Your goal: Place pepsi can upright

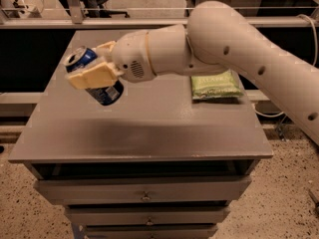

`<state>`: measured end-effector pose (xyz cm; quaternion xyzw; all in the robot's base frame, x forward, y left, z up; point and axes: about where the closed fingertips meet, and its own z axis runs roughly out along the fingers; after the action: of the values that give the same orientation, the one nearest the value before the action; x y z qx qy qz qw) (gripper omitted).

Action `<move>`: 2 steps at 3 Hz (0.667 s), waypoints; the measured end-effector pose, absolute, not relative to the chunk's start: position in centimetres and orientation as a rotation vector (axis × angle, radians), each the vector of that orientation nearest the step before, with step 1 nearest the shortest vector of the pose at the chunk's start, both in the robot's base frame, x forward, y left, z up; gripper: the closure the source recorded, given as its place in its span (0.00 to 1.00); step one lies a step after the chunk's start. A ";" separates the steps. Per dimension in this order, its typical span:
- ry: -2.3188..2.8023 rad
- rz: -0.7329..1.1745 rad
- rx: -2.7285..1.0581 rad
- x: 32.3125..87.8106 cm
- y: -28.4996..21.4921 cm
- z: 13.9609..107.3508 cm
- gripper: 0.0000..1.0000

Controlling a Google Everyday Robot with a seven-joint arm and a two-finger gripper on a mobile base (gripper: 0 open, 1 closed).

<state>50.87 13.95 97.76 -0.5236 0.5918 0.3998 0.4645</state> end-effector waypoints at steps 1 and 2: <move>1.394 1.024 -1.253 49.8 13.0 97.2 1.00; 1.388 1.044 -1.239 49.1 12.5 95.1 1.00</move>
Offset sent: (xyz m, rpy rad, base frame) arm -0.0231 -0.0253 -0.0558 0.1040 0.0169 0.0125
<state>49.12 12.49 95.07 -0.5086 0.5695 0.4286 0.4830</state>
